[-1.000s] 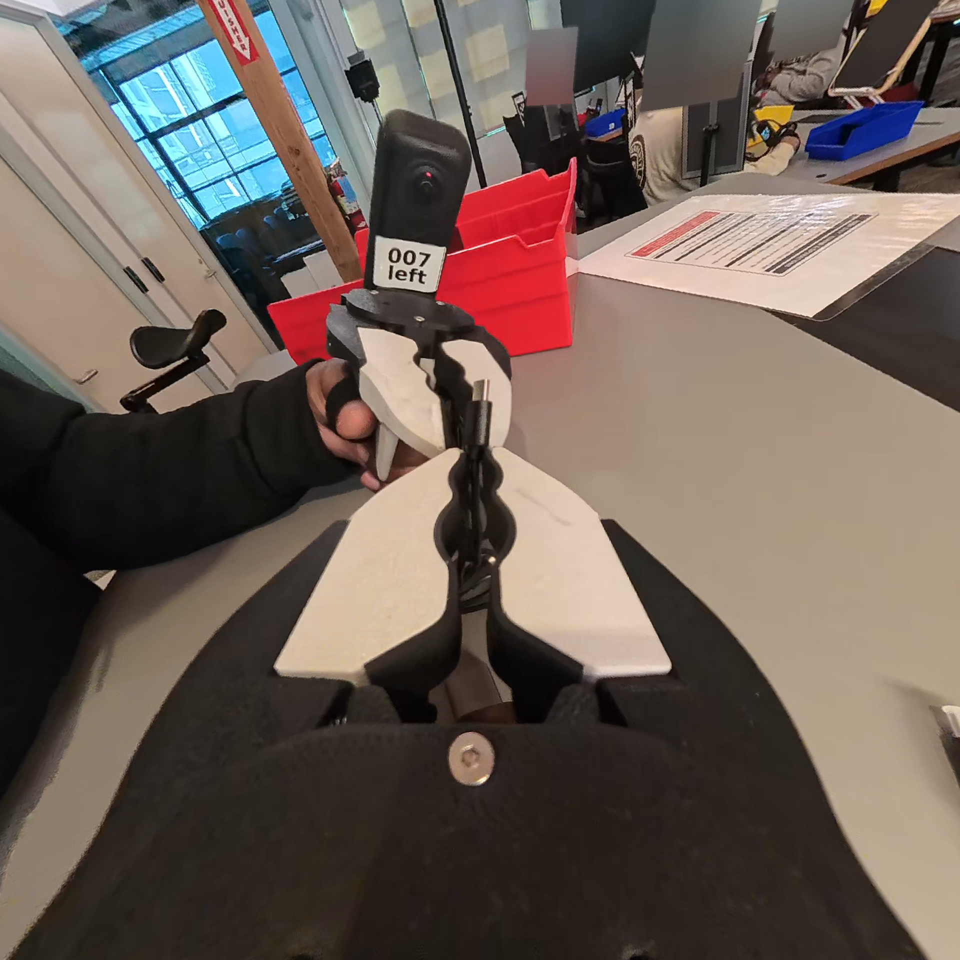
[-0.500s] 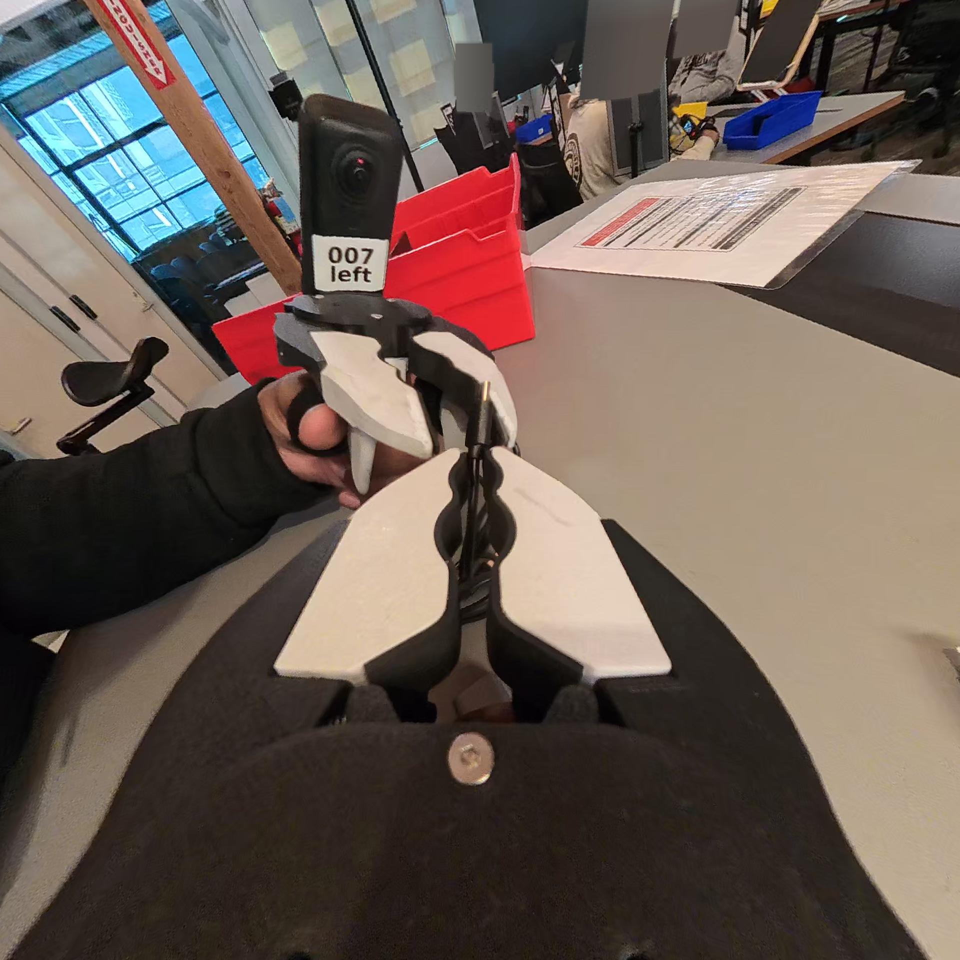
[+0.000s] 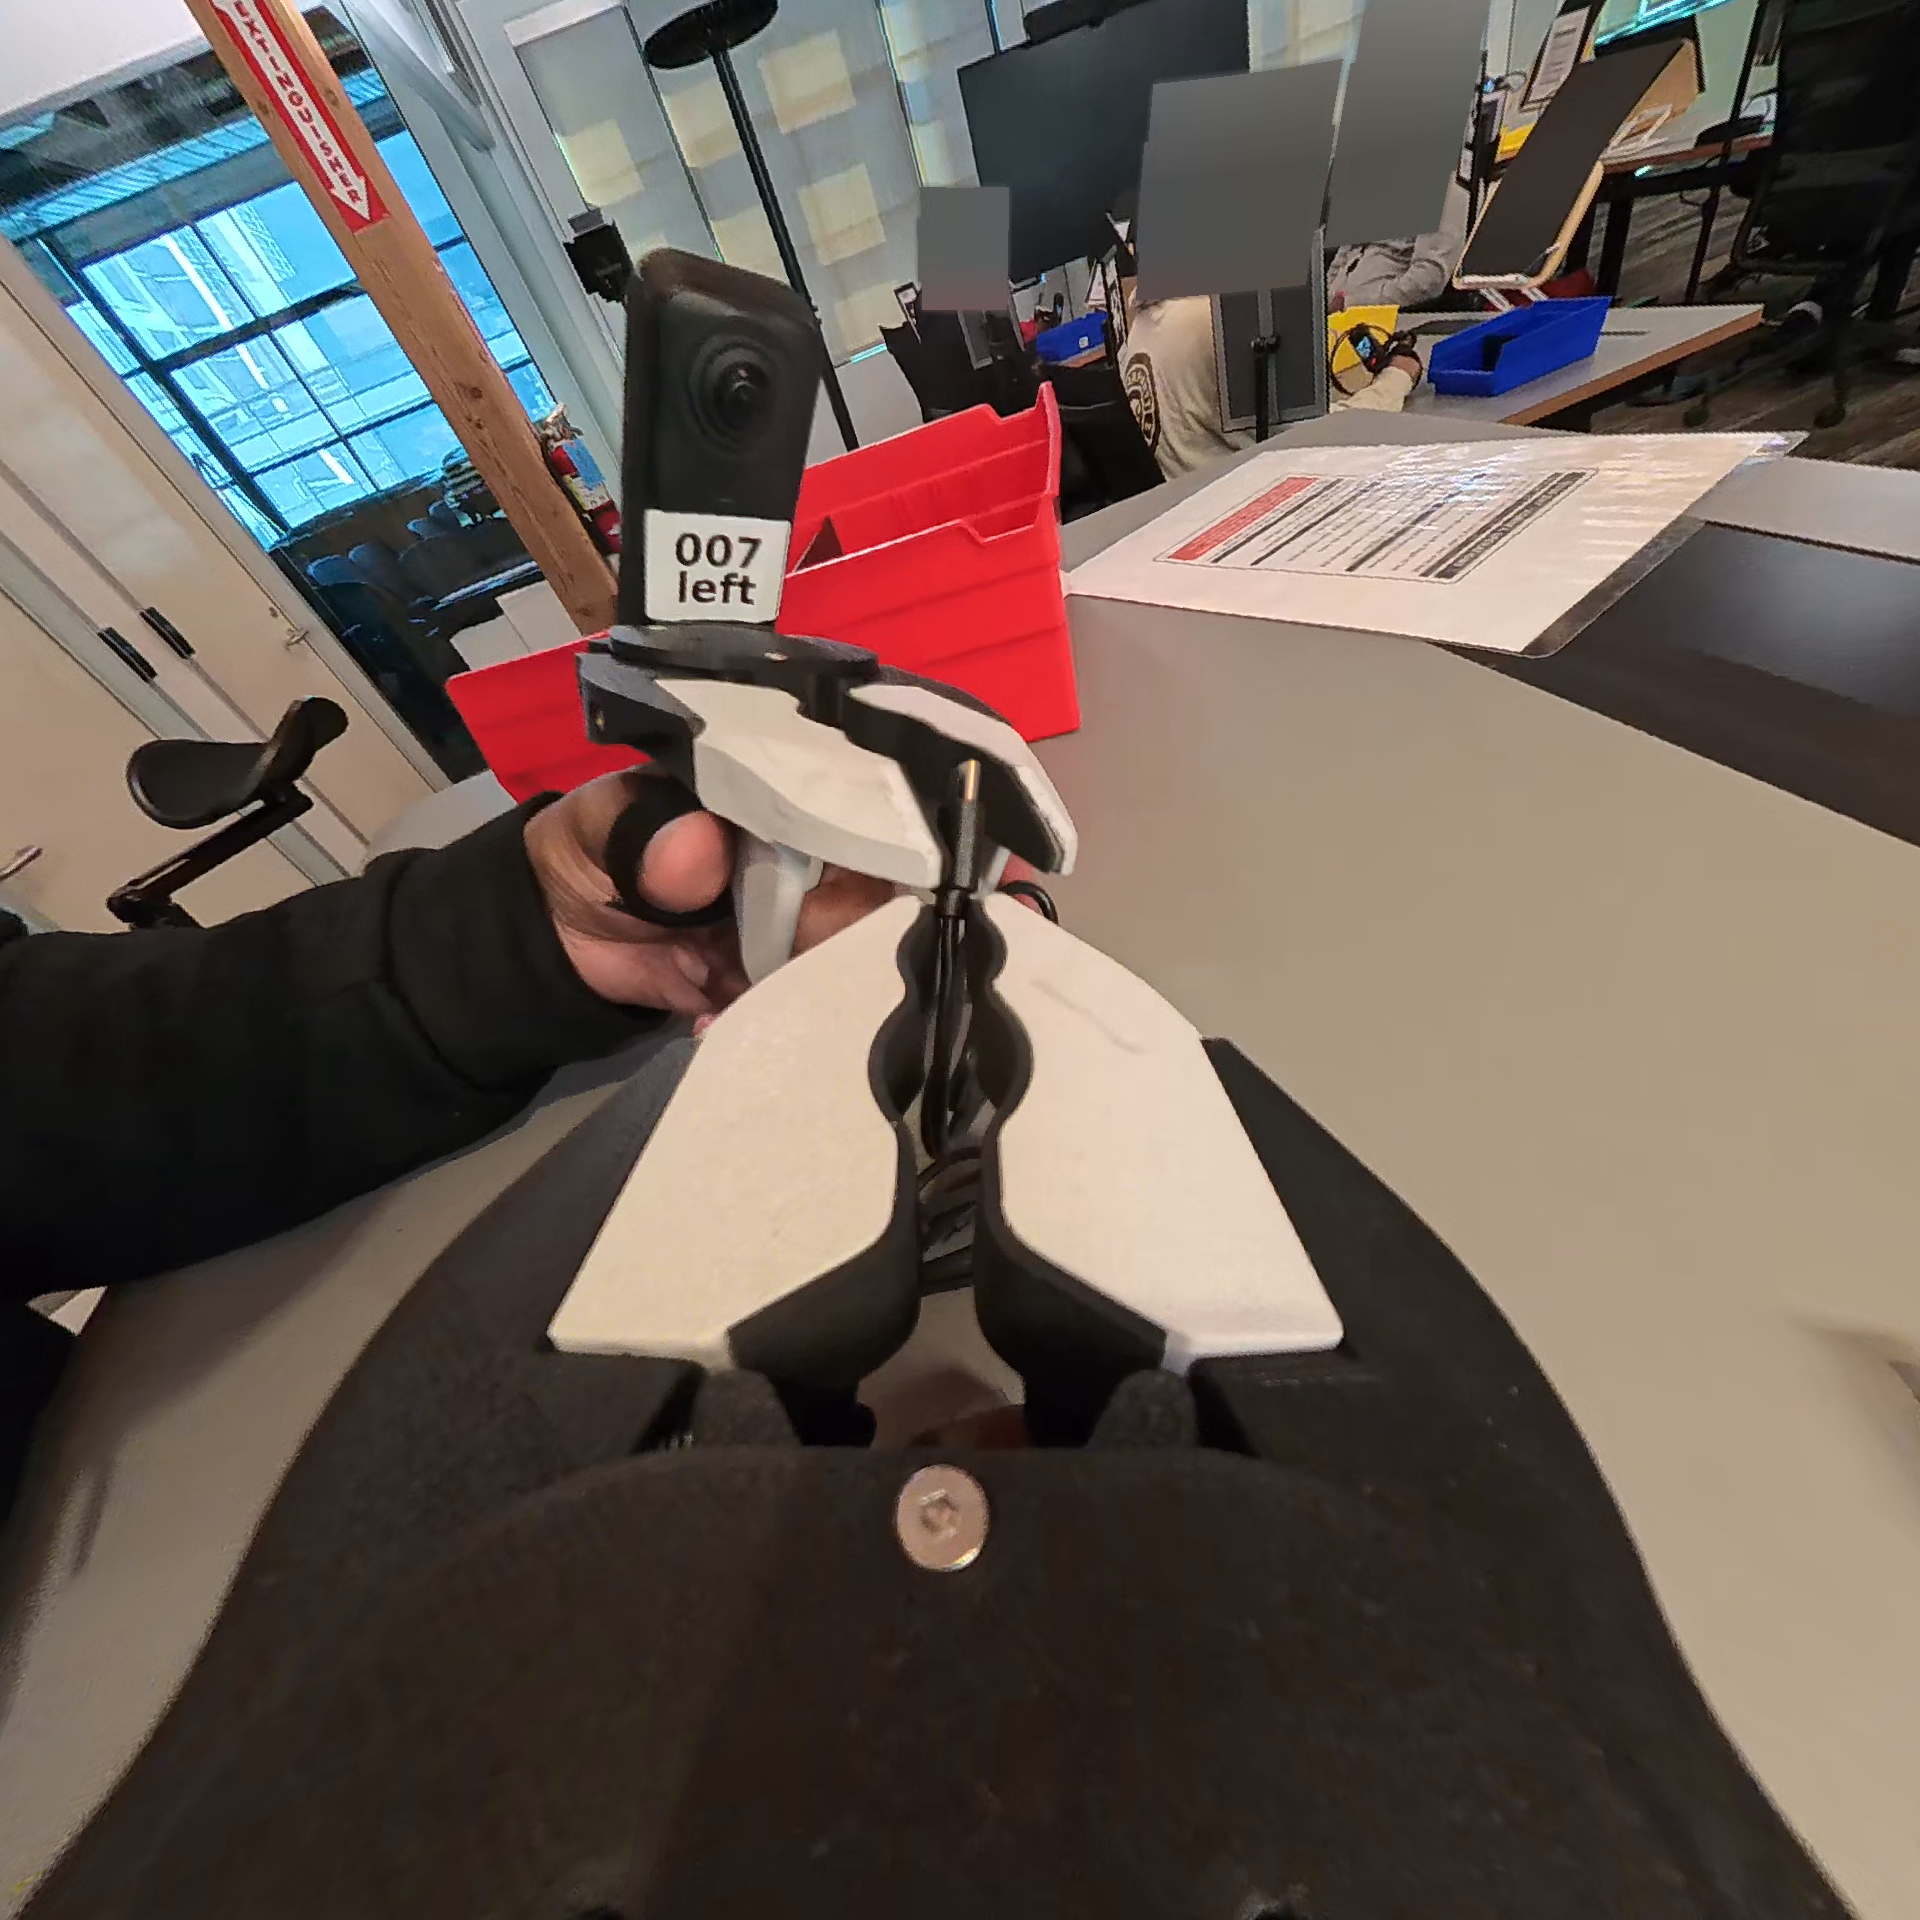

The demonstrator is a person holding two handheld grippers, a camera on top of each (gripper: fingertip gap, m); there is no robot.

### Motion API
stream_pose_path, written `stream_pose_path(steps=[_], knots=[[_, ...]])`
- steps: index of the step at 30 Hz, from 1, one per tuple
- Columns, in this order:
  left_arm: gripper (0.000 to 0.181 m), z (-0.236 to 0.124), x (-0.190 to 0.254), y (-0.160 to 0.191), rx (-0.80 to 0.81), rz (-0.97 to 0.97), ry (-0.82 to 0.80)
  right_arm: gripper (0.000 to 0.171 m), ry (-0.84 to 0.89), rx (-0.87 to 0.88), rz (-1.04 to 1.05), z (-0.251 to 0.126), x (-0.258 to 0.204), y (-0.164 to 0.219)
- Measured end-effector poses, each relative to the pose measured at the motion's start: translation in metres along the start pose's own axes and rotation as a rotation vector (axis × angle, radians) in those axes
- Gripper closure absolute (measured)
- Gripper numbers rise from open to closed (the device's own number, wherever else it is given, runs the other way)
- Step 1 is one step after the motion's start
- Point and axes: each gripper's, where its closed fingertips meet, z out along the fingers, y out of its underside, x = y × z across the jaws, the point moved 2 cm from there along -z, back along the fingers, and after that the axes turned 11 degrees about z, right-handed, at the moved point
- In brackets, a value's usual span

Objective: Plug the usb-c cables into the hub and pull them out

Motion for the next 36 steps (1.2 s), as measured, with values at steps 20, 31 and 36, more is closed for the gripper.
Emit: stream_pose_path(steps=[20,31,36], knots=[[0.175,0.002,0.004,0.000,0.050,-0.069,0.062,0.166,0.037,0.005,-0.001,0.002,0.003,0.000],[0.174,0.003,0.004,-0.001,0.070,-0.119,0.078,0.169,0.064,-0.106,-0.011,0.007,0.005,0.015],[0.174,0.007,0.003,0.000,0.065,-0.129,0.066,0.169,0.062,-0.067,0.062,0.012,0.002,0.013]])
